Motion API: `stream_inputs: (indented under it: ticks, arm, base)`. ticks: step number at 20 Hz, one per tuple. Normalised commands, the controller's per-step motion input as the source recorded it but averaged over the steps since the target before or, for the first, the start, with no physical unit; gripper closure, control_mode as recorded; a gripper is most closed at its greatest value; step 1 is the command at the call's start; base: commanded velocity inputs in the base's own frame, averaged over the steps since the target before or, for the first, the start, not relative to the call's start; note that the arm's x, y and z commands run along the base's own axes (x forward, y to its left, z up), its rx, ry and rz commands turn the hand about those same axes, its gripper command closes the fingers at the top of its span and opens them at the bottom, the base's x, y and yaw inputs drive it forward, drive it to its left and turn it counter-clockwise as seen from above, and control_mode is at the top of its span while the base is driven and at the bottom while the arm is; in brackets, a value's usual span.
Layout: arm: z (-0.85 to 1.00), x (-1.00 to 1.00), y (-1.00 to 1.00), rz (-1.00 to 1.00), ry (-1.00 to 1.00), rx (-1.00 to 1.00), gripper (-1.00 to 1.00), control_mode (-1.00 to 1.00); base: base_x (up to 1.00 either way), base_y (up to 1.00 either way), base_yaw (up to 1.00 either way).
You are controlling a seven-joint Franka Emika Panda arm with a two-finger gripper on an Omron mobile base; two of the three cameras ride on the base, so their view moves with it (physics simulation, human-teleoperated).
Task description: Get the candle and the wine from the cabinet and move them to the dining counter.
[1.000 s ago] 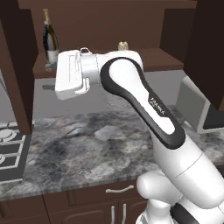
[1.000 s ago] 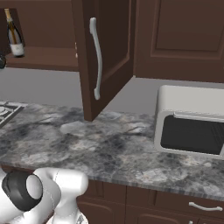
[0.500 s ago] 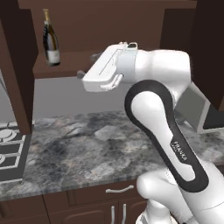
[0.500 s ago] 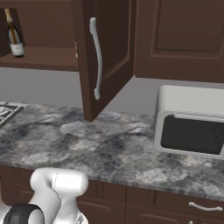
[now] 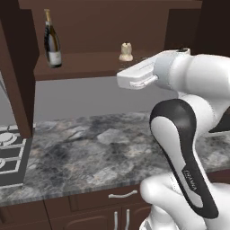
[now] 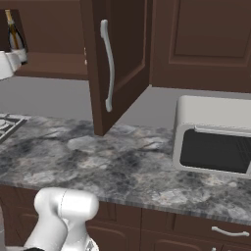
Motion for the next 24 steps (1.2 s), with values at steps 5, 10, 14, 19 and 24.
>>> stream_inputs:
  ticks: [5, 10, 14, 19, 24]
  arm:
    - [0.00, -0.18, -0.77, -0.48, 0.13, -0.02, -1.00, -1.00]
    - [0.00, -0.11, -0.63, -0.48, 0.14, 0.00, -1.00, -1.00]
    - [0.00, -0.07, -0.40, -0.23, 0.10, 0.00, -1.00, -1.00]
    - [-0.06, 0.14, -0.30, 0.04, 0.09, 0.07, -1.00, -1.00]
    - [-0.26, 0.32, -0.26, 0.16, 0.00, 0.07, -1.00, -1.00]
  base:
    - [0.00, 0.00, 0.00]
    - [0.00, 0.00, 0.00]
    - [0.00, 0.00, 0.00]
    - [0.00, 0.00, 0.00]
    - [0.00, 0.00, 0.00]
